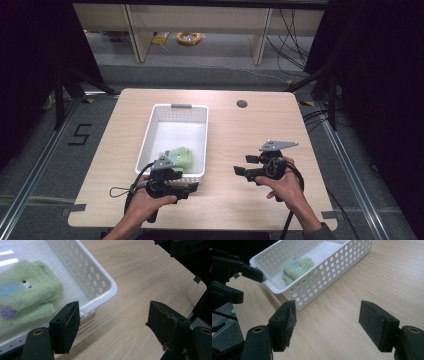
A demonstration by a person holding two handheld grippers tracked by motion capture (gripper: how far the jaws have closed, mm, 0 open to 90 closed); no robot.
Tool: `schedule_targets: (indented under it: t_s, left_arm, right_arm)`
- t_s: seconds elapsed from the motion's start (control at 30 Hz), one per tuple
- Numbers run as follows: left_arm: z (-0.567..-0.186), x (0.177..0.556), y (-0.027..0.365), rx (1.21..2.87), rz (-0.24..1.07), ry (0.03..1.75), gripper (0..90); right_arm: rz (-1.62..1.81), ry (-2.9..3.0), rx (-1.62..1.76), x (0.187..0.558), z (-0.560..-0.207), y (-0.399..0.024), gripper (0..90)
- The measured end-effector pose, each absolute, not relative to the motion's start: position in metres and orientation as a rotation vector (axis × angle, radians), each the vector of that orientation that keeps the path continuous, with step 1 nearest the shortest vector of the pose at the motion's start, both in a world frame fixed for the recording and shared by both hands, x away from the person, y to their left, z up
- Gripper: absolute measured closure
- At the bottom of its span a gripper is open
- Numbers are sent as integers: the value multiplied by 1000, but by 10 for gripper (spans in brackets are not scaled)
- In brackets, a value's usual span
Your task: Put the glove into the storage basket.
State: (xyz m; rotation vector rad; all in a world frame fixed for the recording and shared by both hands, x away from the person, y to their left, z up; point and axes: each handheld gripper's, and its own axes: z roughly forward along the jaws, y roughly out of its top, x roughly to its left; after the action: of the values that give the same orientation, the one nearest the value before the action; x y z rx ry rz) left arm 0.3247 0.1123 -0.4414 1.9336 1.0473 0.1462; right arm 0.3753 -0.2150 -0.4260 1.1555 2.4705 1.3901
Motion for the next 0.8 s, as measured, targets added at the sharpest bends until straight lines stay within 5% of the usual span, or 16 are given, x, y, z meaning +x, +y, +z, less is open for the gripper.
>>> schedule_targets:
  t_s: [0.8]
  left_arm:
    - [-464, 290, 105, 1949, 90, 970, 248]
  right_arm:
    - [1421, 2479, 1209, 336, -452, -232, 293]
